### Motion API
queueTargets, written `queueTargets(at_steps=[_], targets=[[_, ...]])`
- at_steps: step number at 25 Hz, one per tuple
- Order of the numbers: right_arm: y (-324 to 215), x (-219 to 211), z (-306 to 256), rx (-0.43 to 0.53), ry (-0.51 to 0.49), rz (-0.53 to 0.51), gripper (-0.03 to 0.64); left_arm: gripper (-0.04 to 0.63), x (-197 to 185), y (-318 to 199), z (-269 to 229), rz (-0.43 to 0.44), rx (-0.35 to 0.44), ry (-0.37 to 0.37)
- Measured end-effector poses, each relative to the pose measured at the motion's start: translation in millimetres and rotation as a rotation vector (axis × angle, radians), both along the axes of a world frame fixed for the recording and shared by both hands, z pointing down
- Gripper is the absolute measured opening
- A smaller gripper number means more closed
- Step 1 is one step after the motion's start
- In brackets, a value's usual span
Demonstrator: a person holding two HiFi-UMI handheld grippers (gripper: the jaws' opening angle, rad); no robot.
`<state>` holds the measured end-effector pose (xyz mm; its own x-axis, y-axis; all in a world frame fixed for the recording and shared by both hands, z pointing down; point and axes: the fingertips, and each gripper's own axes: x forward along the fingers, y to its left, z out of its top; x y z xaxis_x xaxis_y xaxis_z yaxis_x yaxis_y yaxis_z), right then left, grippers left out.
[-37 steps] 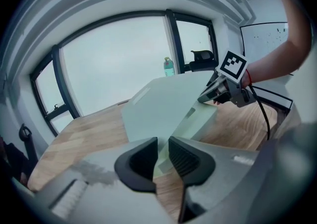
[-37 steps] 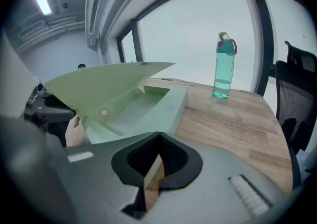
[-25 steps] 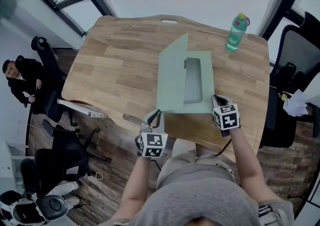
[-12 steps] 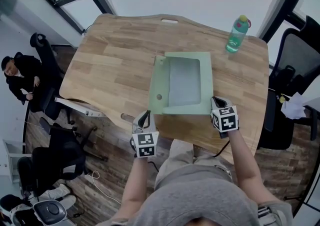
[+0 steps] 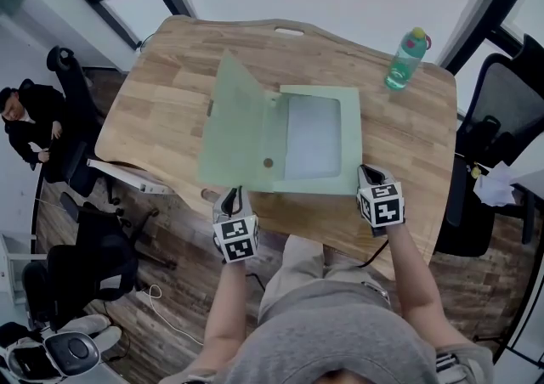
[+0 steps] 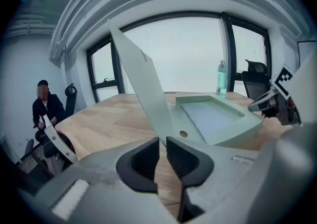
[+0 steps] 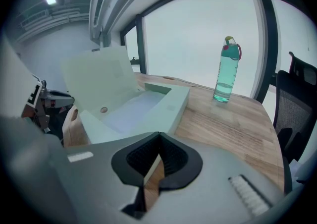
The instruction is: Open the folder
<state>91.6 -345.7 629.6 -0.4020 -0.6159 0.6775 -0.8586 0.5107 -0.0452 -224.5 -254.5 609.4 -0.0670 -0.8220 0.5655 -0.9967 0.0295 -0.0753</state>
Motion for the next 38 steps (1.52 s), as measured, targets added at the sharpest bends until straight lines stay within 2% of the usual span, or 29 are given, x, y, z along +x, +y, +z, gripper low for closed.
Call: queueTargets(at_steps=[9, 17, 29, 38], targets=[[-0.7, -0.1, 0.1, -0.004, 0.017, -0.001, 0.000, 0.120, -28.0, 2.6, 24.8, -0.098, -0.044, 0.024], [0.1, -1.3, -0.1, -0.004, 0.036, -0.001, 0.000, 0.183, -49.7, 5.5, 52.3, -0.180, -0.123, 0.023], [-0.3, -0.9, -0.9, 0.003, 0.046, 0.014, 0.000, 0.233, -58.3, 7.7, 80.9, -0.199, -0.218, 0.021], [-1.1, -0.8, -0.1, 0.002, 0.059, 0.016, 0.000, 0.250, -60.0, 4.1, 85.2, -0.190, -0.250, 0.019]])
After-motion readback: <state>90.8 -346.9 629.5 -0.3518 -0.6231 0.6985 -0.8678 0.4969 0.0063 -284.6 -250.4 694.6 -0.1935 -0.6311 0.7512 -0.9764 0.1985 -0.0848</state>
